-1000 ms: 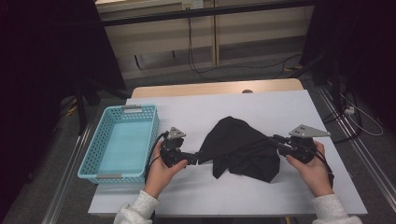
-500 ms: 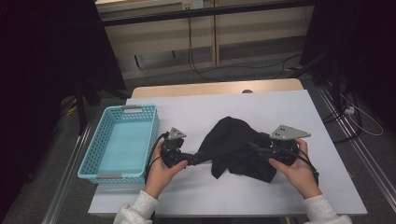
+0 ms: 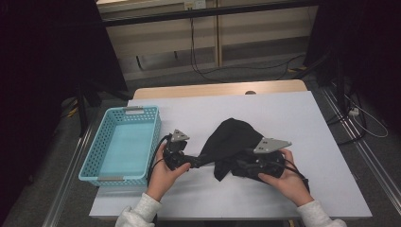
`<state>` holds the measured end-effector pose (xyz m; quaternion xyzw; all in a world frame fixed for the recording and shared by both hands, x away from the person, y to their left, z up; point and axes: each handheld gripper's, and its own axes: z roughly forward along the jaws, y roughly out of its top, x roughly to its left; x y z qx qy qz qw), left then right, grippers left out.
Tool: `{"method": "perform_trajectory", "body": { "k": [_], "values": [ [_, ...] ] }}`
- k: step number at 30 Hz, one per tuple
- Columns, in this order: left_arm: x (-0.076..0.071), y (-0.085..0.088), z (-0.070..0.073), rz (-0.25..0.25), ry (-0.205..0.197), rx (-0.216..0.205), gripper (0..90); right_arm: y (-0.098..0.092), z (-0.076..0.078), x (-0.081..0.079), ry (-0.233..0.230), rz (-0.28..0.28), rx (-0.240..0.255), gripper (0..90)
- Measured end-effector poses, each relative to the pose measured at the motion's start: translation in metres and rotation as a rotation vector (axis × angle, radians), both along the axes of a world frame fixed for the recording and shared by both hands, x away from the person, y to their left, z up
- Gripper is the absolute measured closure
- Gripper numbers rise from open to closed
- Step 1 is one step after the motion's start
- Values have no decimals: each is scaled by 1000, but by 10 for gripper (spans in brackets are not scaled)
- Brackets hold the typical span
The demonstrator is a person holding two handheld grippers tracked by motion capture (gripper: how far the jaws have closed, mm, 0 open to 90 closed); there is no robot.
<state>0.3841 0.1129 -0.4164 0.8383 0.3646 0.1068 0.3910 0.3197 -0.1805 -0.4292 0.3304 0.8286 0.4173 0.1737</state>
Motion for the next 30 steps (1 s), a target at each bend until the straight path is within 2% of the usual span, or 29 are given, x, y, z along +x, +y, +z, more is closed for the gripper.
{"method": "perform_trajectory", "body": {
  "k": [5, 8, 10, 11, 12, 15, 18, 22, 26, 27, 29, 30],
  "values": [
    [0, 1, -1, 7, 8, -4, 85, 19, -14, 2, 59, 63, -70, 494],
    [0, 0, -2, 6, 9, -3, 85, 23, -22, 3, 73, 73, -133, 536],
    [0, 0, -2, 6, 11, -3, 85, 23, -24, 3, 52, 64, -128, 649],
    [-1, -1, -3, 8, 11, -6, 85, 22, -24, 4, 47, 58, -136, 764],
    [-1, -2, -2, 4, 11, -4, 85, 21, -23, 4, 35, 52, -150, 839],
    [-2, -3, 0, -12, 6, 0, 85, 20, -22, 6, 33, 52, -139, 864],
    [-2, -3, 1, -5, 1, -10, 85, 15, -14, 5, 20, 44, -78, 870],
    [-1, -2, 0, -1, 7, -6, 85, 3, 8, 4, -12, 12, 107, 879],
    [-2, -2, 3, -5, -5, -11, 85, 1, 25, 4, -38, 17, 228, 900],
    [-2, -2, 3, -6, -5, -11, 85, 1, 28, 5, -43, 4, 234, 900],
    [-2, -2, 3, -8, -3, -8, 85, 1, 30, 7, -70, -15, 162, 900],
    [-3, -2, 2, -3, 3, -16, 85, 1, 28, 7, -54, 5, 129, 900]
  ]
}}
